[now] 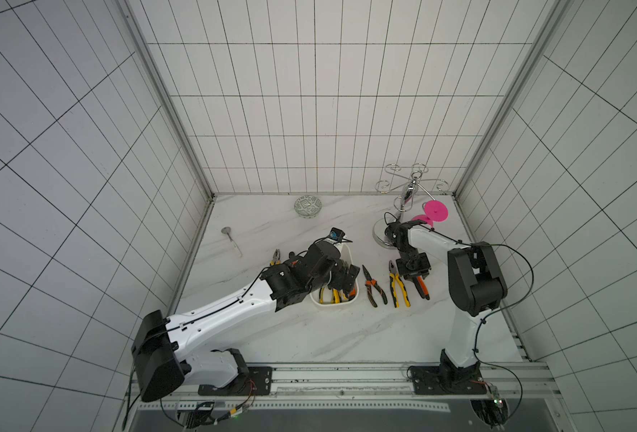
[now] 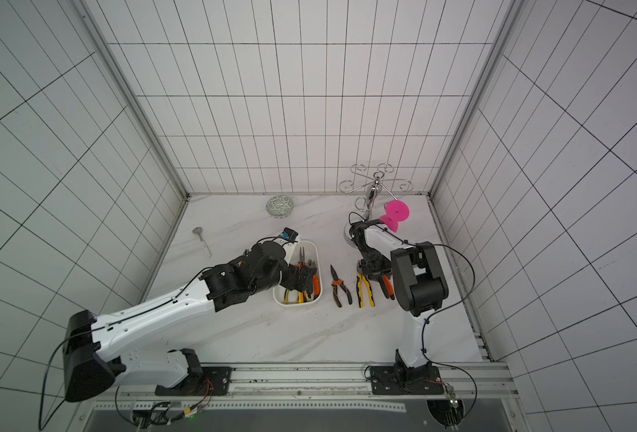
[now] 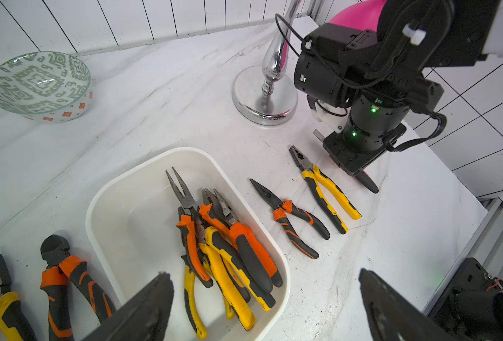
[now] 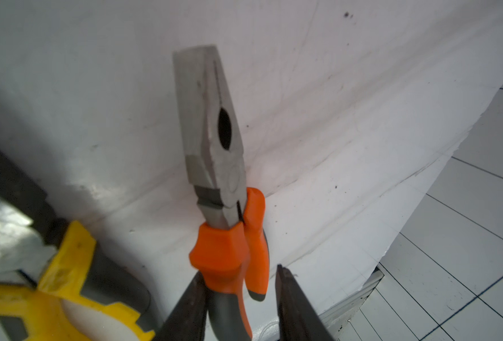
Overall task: Take the pliers out of the storage box
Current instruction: Place the pliers at the center of the board, then pick up the pliers from the storage box.
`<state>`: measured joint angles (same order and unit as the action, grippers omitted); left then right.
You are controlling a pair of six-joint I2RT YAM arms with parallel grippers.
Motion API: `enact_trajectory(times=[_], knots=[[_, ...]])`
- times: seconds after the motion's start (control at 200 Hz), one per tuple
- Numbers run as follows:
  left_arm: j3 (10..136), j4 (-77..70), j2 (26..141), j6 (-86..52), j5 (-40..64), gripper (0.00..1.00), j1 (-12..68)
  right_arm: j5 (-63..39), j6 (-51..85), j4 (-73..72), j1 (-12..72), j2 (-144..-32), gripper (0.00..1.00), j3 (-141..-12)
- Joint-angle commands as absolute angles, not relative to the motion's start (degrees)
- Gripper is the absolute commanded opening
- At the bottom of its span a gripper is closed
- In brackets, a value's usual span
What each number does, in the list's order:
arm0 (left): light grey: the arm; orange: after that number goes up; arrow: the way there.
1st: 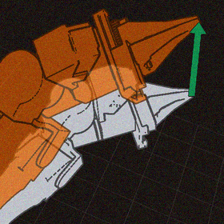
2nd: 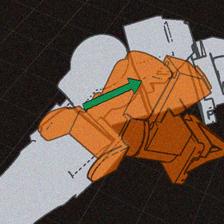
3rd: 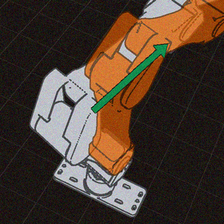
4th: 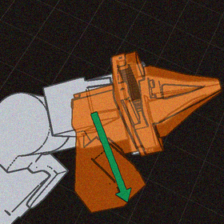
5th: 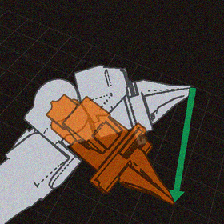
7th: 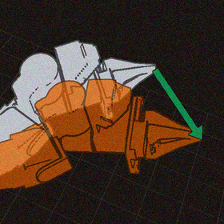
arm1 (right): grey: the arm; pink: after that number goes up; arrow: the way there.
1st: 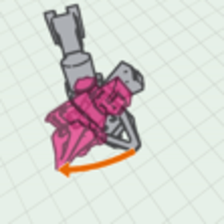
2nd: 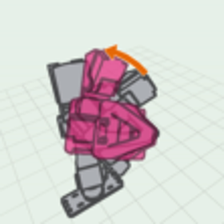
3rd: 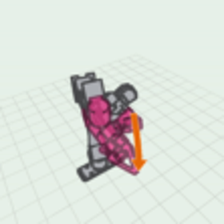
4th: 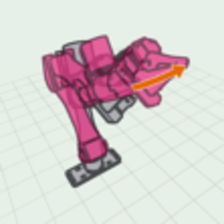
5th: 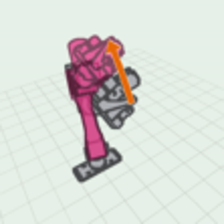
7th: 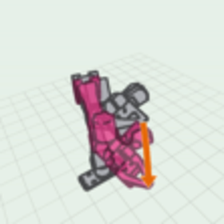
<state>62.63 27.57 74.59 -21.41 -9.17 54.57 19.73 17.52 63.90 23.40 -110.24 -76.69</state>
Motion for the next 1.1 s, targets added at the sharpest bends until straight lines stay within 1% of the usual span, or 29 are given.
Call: enact_trajectory(times=[0.0,0.14,0.21,0.275,0.455,0.585,0.68,0.799,0.834,0.929,1.034,1.099], knots=[[62.3,25.9,74.1,-20.9,-8.8,0.99,54.2,18.6,18.1,64.5,23.9,-106.7,0.43,-76.7],[62.1,25.9,74.0,-21.7,-9.2,0.99,53.8,15.6,19.1,64.4,24.0,-102.2,0.49,-74.3],[61.7,25.9,73.7,-22.6,-9.4,0.99,53.3,14.2,19.8,64.3,24.0,-99.5,0.53,-73.0],[61.4,25.8,73.6,-23.3,-9.7,0.99,52.9,12.5,20.4,64.1,24.0,-96.6,0.54,-71.7],[61.2,26.7,73.7,-27.6,-10.6,0.99,51.1,5.2,23.1,62.2,24.0,-86.6,0.61,-66.6],[61.8,29.9,75.0,-33.0,-15.2,0.99,50.0,-1.4,23.9,57.9,24.1,-77.8,0.62,-62.6],[63.4,34.5,77.1,-36.5,-16.9,0.99,48.8,-7.4,23.5,53.4,24.2,-72.4,0.64,-60.2],[64.9,39.4,79.6,-38.7,-17.5,0.99,47.1,-11.3,23.4,48.0,25.2,-67.9,0.66,-58.7],[65.3,40.5,80.2,-39.0,-17.4,0.97,46.7,-11.9,23.4,46.8,25.5,-67.1,0.67,-58.5],[67.3,44.7,83.5,-41.4,-16.6,0.90,45.7,-13.8,23.1,44.5,26.3,-66.0,0.68,-58.7],[71.8,49.0,89.0,-41.7,-12.5,0.80,45.5,-16.1,22.6,42.3,27.4,-65.8,0.69,-58.3],[75.2,51.5,93.2,-41.6,-10.9,0.76,45.6,-17.5,22.5,39.3,27.8,-65.5,0.70,-57.7]])
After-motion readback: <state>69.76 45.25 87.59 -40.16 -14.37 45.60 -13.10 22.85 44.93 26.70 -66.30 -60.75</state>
